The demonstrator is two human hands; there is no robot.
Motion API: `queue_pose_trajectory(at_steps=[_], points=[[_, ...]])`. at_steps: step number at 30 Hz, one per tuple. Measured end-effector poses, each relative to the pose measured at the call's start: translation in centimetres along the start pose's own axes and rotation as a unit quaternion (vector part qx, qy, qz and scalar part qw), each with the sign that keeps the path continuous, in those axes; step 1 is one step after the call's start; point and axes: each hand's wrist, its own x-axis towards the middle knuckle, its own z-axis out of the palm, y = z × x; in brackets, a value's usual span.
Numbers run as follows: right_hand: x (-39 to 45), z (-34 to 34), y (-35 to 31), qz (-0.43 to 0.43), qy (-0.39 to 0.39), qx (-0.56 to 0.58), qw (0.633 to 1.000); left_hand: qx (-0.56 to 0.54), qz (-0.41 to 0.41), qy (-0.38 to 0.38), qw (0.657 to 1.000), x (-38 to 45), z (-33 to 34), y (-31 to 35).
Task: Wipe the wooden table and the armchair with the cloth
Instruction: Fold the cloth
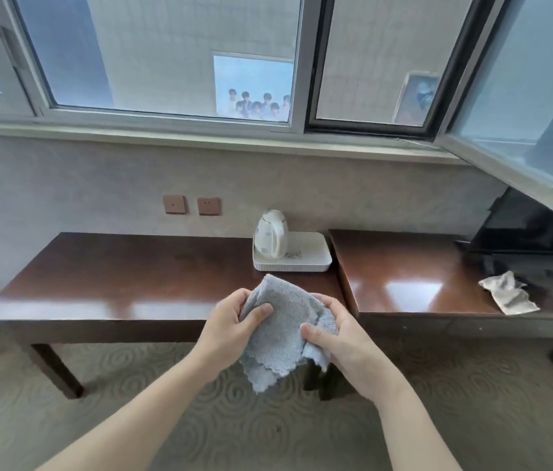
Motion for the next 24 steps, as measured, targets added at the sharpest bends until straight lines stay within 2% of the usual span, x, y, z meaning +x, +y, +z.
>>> queue_pose_trajectory(at_steps=[2,11,16,18,21,24], points=[[2.4,-1.4,-0.3,0.008,0.002,-0.015,1.000,-0.009,0.003,-0.007,1.000,3.7,0.6,-1.0],[13.6,-8.0,-1.6,-0.009,0.115,-0.063,0.991,-0.018,-0.034,-0.067,0.997,18.0,3.1,-4.7],[19.3,-12.0,-1.5,-0.011,0.191,-0.074,0.979,0.125,0.010,-0.186,0.975,24.5,4.3,-5.9],[21.7,-13.9,-1.1,-0.001,0.226,-0.107,0.968,0.154,0.006,-0.196,0.968,26.8,5.3,-6.8],[25.6,-17.1,-0.3,0.016,0.206,-0.182,0.961,0.165,-0.033,-0.194,0.966,30.2,7.0,-8.1],[29.3,-20.8,0.3,0.043,0.141,-0.186,0.971,0.202,-0.056,-0.207,0.956,33.4,8.7,-9.1]])
